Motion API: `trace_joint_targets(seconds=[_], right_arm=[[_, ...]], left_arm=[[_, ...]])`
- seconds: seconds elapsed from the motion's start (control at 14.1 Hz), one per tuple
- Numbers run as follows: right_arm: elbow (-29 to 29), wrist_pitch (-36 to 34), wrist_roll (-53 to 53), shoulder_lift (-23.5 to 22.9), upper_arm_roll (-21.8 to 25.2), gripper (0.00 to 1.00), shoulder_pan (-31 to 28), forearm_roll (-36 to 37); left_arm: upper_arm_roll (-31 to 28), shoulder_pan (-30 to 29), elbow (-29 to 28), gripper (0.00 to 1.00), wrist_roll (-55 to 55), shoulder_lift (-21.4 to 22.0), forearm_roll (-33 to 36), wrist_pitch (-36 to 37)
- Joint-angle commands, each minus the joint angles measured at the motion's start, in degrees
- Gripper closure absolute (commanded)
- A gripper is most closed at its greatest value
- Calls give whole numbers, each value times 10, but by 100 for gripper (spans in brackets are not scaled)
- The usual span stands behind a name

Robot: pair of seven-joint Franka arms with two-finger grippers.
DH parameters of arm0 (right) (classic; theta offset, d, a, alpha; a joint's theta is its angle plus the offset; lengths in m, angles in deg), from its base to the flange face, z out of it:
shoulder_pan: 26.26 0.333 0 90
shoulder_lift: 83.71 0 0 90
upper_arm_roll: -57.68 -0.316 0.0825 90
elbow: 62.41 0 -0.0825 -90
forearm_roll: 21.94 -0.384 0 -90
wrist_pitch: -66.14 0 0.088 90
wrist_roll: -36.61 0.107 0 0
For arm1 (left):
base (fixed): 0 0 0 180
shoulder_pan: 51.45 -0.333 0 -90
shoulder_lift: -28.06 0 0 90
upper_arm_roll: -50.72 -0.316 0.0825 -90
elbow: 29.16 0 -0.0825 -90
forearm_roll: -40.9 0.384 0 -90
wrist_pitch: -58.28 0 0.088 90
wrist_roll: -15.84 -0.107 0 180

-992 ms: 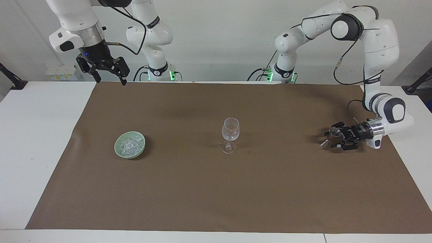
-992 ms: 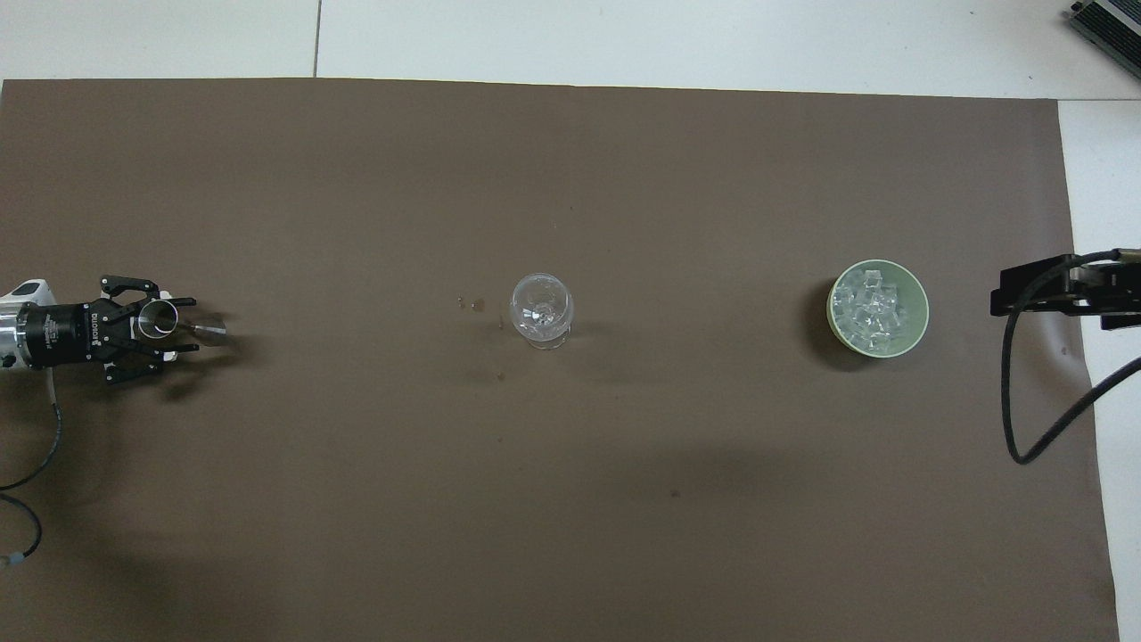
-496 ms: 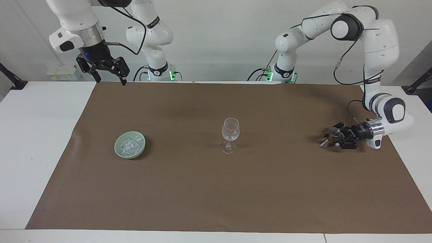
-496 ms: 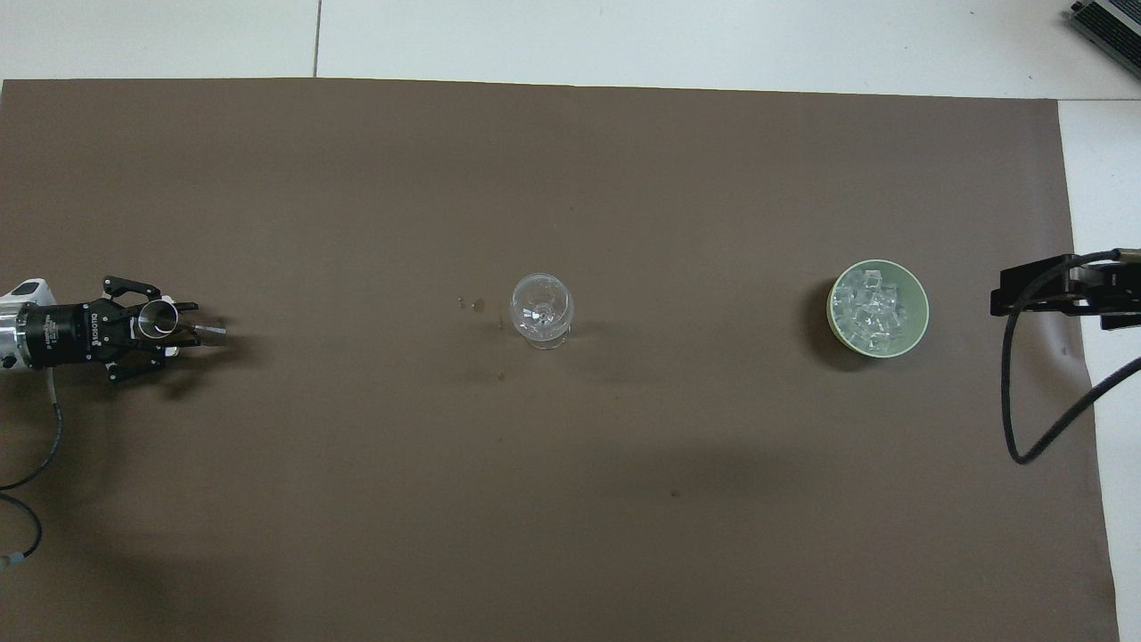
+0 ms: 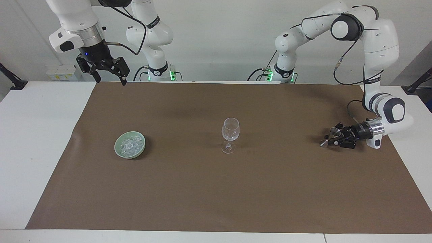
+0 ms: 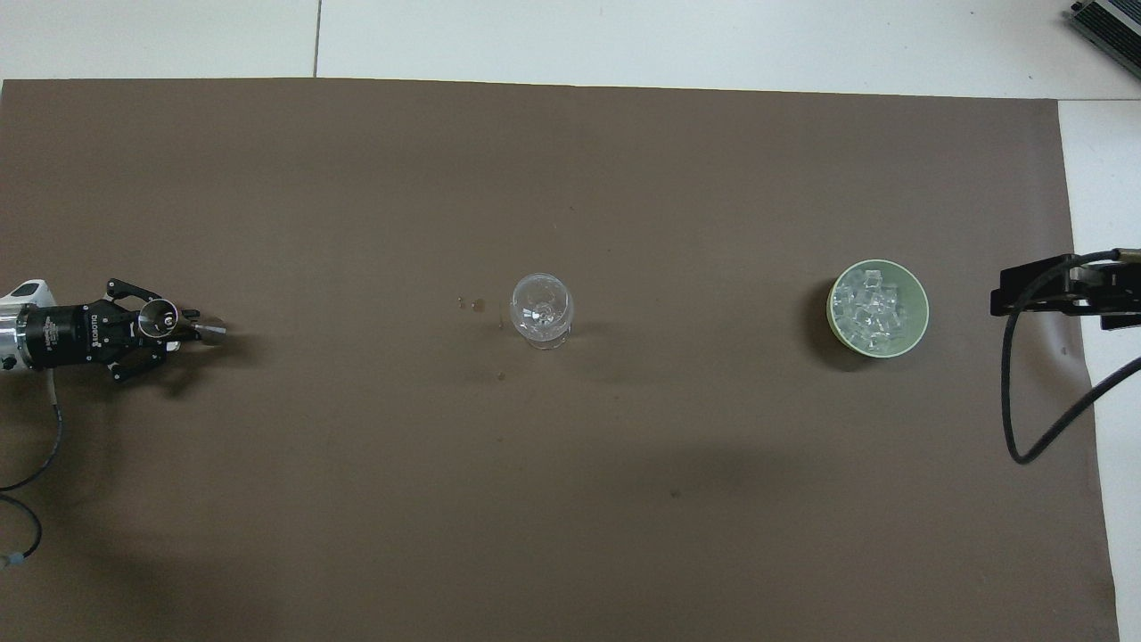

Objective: Pour wine and add ice with both arms

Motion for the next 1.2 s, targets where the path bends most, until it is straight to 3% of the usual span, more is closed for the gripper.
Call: trace_joint_targets(seconds=[0.0,0.28,1.13], right_arm=[[14,-2,-11,13,0,0,-2,-11],[13,-2,-11,13,0,0,-2,-11],[14,-2,-11,13,0,0,-2,-11]], left_arm=[[-5,2,-7,81,-13,0,-7,-4],[-4,2,-8,100,-12,0,-7,-2],[-1,9,-1,100,53,19,-35,-2]])
